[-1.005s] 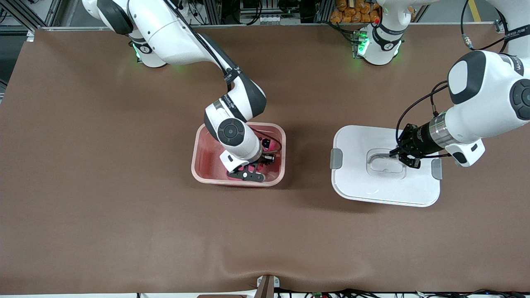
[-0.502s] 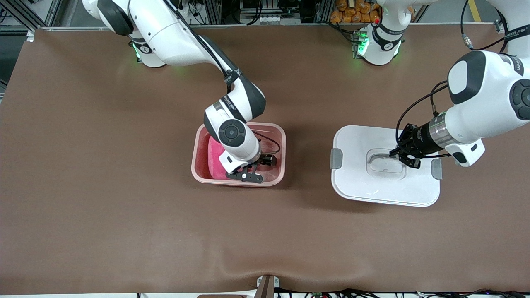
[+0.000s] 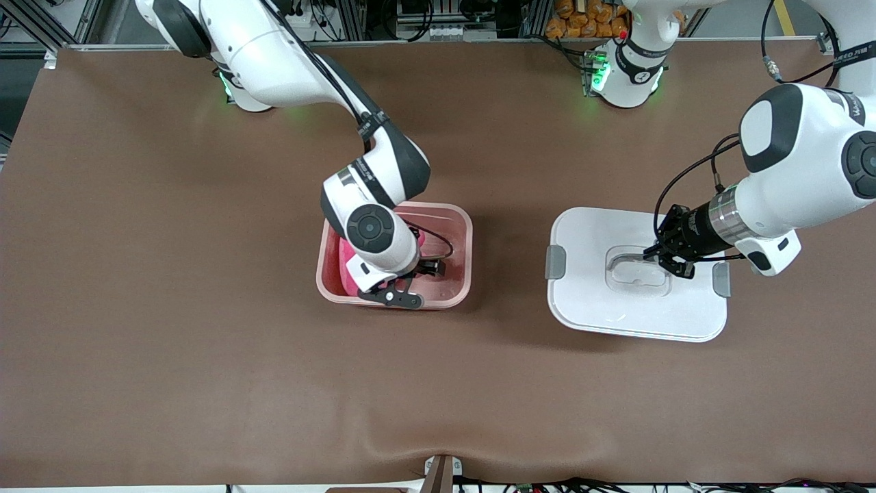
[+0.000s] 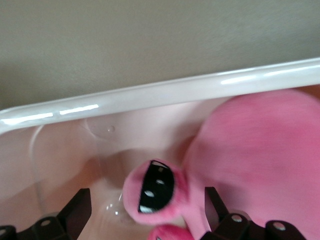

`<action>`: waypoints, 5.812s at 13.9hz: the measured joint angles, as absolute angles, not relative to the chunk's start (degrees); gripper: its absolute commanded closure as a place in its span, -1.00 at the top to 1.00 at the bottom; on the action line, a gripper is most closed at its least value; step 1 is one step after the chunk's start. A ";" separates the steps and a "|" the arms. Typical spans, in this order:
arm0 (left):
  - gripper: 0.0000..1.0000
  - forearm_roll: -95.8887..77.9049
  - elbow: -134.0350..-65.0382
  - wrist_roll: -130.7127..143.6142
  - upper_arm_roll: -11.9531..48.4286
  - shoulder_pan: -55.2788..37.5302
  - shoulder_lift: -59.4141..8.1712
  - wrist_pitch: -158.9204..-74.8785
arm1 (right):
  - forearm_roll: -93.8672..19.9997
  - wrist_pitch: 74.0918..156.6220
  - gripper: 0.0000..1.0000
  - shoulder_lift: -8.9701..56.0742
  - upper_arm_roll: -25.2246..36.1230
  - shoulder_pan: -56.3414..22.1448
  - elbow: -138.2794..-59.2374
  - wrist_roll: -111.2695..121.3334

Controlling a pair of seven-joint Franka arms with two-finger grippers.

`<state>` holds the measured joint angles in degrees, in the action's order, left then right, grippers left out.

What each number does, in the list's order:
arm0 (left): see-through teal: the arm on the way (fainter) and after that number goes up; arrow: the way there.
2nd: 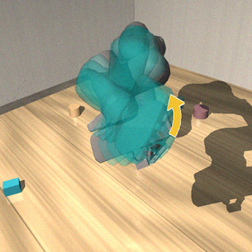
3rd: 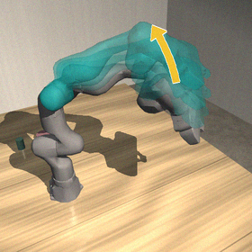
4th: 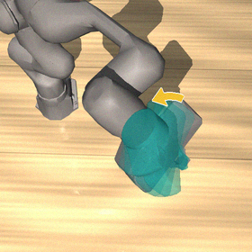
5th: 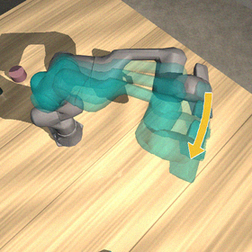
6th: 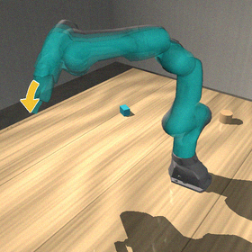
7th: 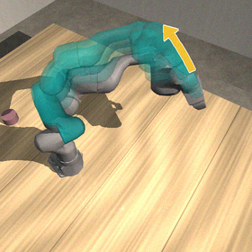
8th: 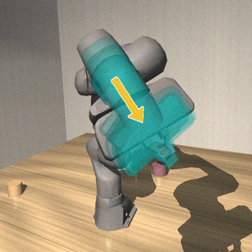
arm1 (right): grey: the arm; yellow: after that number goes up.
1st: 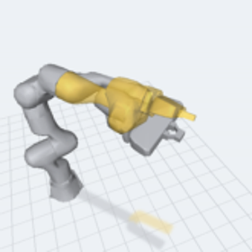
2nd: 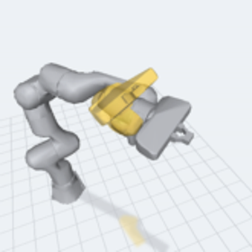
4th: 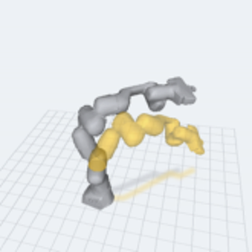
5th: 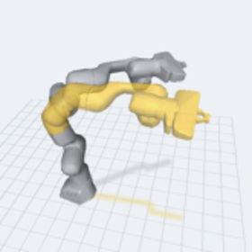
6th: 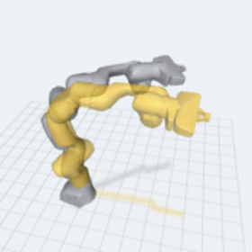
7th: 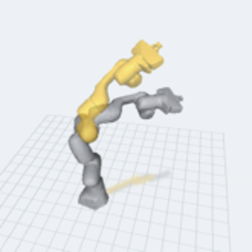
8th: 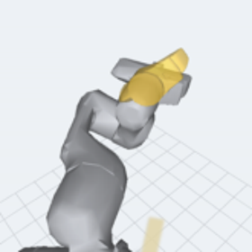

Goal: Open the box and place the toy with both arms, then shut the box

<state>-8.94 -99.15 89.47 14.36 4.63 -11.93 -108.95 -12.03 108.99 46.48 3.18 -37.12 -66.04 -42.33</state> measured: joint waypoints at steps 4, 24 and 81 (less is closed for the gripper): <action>-1.00 -8.94 -99.05 90.55 14.55 4.64 -11.93 -109.23 | -12.02 103.22 1.00 44.77 3.27 -34.72 -62.42 -42.33; -1.00 -5.82 -80.85 127.21 20.61 -19.71 -26.89 -114.15 | -8.61 79.45 1.00 25.87 5.23 -18.10 -61.28 -39.55; -1.00 8.47 -75.81 145.51 12.91 -40.76 -38.94 -130.24 | -4.75 75.24 1.00 -0.43 6.02 1.86 -81.10 6.31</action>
